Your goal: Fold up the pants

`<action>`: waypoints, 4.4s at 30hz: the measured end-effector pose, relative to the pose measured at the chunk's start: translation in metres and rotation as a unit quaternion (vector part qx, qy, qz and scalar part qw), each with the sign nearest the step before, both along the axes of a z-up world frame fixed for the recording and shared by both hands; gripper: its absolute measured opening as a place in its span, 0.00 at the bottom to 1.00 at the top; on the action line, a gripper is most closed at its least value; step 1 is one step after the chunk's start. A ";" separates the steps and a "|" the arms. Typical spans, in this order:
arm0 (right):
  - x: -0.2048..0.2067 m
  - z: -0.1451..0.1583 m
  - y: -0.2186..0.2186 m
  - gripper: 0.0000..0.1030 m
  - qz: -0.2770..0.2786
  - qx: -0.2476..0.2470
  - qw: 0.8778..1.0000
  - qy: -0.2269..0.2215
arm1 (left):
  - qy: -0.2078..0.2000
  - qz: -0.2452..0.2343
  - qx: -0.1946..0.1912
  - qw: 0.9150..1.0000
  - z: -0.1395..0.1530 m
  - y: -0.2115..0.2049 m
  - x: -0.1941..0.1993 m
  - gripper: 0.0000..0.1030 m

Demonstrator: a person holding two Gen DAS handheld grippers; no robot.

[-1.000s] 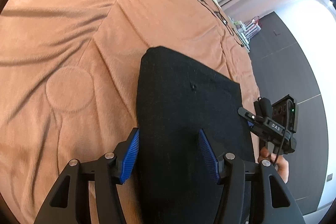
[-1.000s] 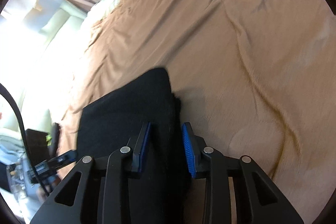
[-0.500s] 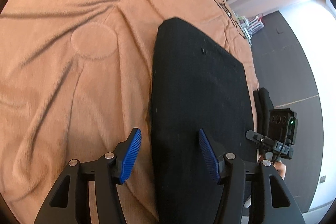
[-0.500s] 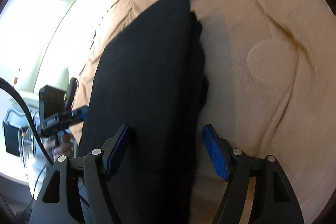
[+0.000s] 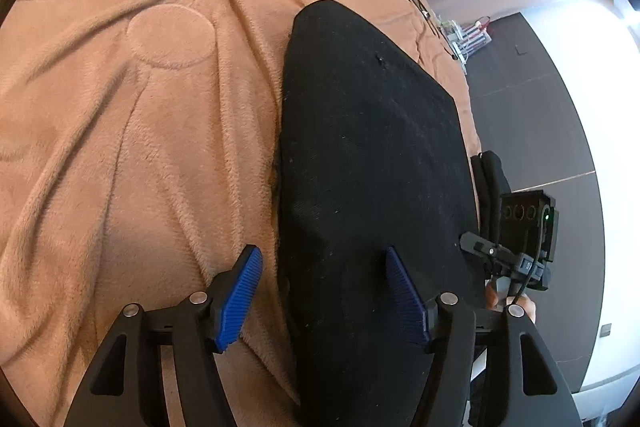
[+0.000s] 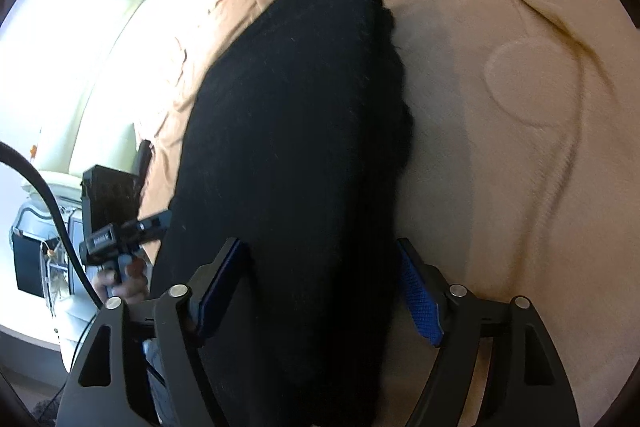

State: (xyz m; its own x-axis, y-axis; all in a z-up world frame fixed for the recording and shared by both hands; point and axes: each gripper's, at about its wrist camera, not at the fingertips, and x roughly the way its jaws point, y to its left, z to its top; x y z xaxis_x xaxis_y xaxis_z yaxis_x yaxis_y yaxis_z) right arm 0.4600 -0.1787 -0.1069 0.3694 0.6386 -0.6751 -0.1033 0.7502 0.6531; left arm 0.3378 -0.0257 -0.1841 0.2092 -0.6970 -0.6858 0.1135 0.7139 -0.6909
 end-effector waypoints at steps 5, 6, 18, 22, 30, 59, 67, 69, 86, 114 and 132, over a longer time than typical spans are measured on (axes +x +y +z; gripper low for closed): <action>0.007 0.004 0.005 0.53 -0.008 0.017 1.000 -0.016 | -0.013 0.003 -0.013 1.000 0.014 -0.001 -0.001 0.54; 0.005 0.005 0.006 0.47 -0.009 0.022 1.000 -0.020 | -0.019 0.005 -0.014 1.000 0.019 0.000 -0.001 0.54; -0.005 -0.007 -0.008 0.51 -0.011 0.042 0.999 -0.009 | 0.001 0.008 -0.002 1.000 0.009 0.012 -0.001 0.57; -0.004 -0.010 -0.012 0.66 -0.018 0.033 0.999 0.001 | 0.012 0.006 -0.031 0.999 -0.003 0.020 -0.011 0.63; 0.003 -0.022 -0.014 0.76 -0.034 0.060 0.998 0.005 | 0.012 -0.001 -0.047 0.999 -0.008 0.016 -0.003 0.63; -0.030 0.048 0.046 0.29 0.011 0.072 0.990 -0.118 | -0.088 0.008 -0.029 0.996 0.090 0.058 -0.032 0.32; -0.045 0.079 0.088 0.29 0.027 0.066 0.987 -0.146 | -0.112 0.021 -0.026 0.993 0.128 0.103 -0.047 0.32; -0.044 0.081 0.098 0.29 0.030 0.065 0.986 -0.150 | -0.120 0.023 -0.024 0.992 0.138 0.117 -0.051 0.32; 0.007 0.086 0.199 0.29 0.100 0.059 0.977 -0.178 | -0.155 0.095 -0.013 0.983 0.164 0.283 -0.077 0.31; 0.125 0.073 0.436 0.29 0.238 0.047 0.954 -0.178 | -0.155 0.197 0.076 0.965 0.167 0.544 -0.094 0.31; 0.154 0.037 0.538 0.29 0.267 0.015 0.942 -0.204 | -0.138 0.217 0.135 0.957 0.146 0.658 -0.040 0.31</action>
State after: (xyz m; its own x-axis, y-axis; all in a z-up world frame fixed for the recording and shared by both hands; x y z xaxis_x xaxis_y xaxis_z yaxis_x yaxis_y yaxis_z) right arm 0.6143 0.3589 -0.0700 0.2158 0.8231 -0.5252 -0.7076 0.5025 0.4968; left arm 0.2975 0.6319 -0.0379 0.6374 -0.3097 -0.7056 -0.0821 0.8832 -0.4618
